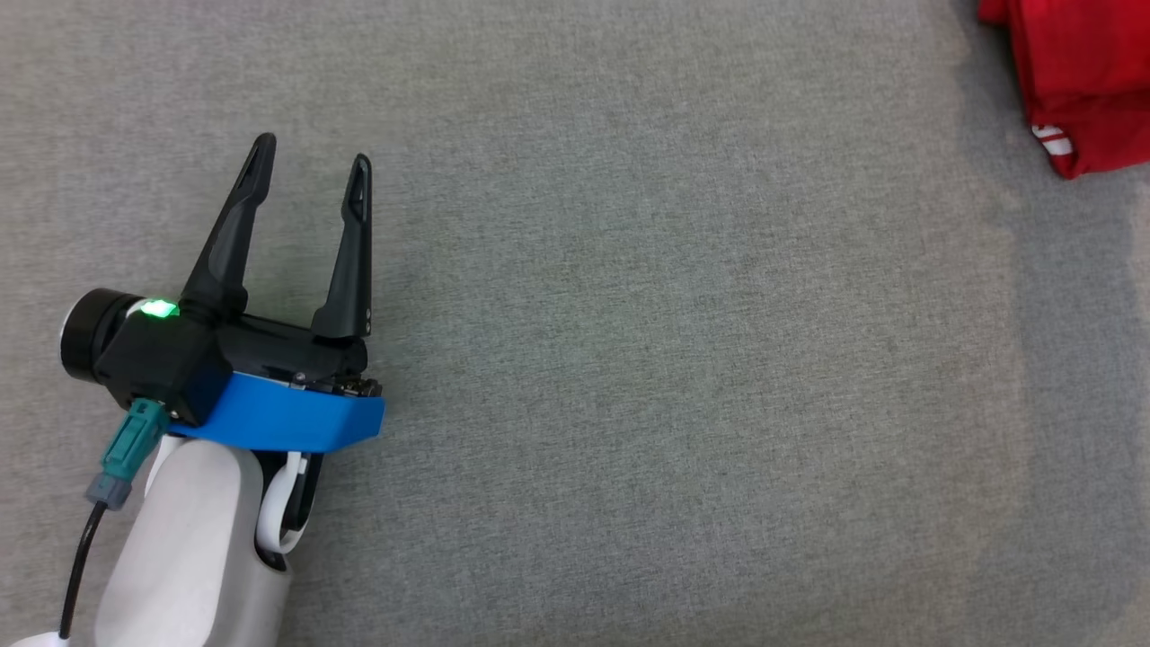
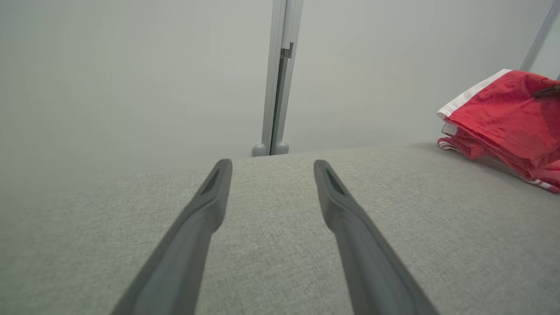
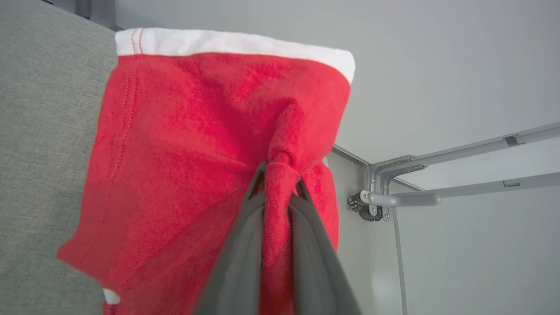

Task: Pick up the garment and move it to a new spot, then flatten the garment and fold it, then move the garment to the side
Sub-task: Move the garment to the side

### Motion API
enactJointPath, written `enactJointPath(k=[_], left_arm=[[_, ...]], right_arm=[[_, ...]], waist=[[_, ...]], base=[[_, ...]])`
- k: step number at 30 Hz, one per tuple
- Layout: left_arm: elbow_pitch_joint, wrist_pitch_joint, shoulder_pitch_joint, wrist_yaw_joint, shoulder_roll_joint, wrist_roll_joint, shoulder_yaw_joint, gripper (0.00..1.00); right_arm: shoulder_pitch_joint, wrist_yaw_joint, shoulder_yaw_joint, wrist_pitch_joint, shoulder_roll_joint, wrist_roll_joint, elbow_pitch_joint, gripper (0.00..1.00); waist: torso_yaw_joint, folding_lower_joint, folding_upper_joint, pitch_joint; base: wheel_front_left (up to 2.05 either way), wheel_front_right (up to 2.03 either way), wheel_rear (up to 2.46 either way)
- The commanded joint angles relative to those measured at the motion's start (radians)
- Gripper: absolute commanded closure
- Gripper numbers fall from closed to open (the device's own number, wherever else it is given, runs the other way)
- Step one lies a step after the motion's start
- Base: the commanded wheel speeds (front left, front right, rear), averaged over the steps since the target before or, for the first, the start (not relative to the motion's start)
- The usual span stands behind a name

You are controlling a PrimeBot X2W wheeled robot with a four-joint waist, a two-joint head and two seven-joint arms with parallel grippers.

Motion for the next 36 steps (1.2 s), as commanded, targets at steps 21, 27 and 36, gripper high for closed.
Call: enactJointPath(k=[21,27,36], left_arm=[[-0.008,0.016,-0.023,0.010,0.019,-0.031,-0.022,0.00],[0.024,0.004,0.014,0.018,0.004,-0.043,-0.026,0.00],[0.115,-0.015,0.150,0.038,-0.027,-0.096,0.011,0.00]], right_arm=[[0.004,0.000,-0.175,-0.360,0.006,-0.330,0.141,0.00],[0.072,0.000,-0.245,-0.459,0.088,-0.300,0.181,0.00],[0.331,0.000,-0.364,-0.596,0.293,-0.189,0.144,0.00]], waist=[[0.013,-0.0002,-0.0001,0.038],[0.033,-0.0002,-0.0001,-0.047],[0.042,-0.0002,-0.0001,-0.265]], base=[[0.00,0.00,0.00],[0.00,0.00,0.00],[0.00,0.00,0.00]])
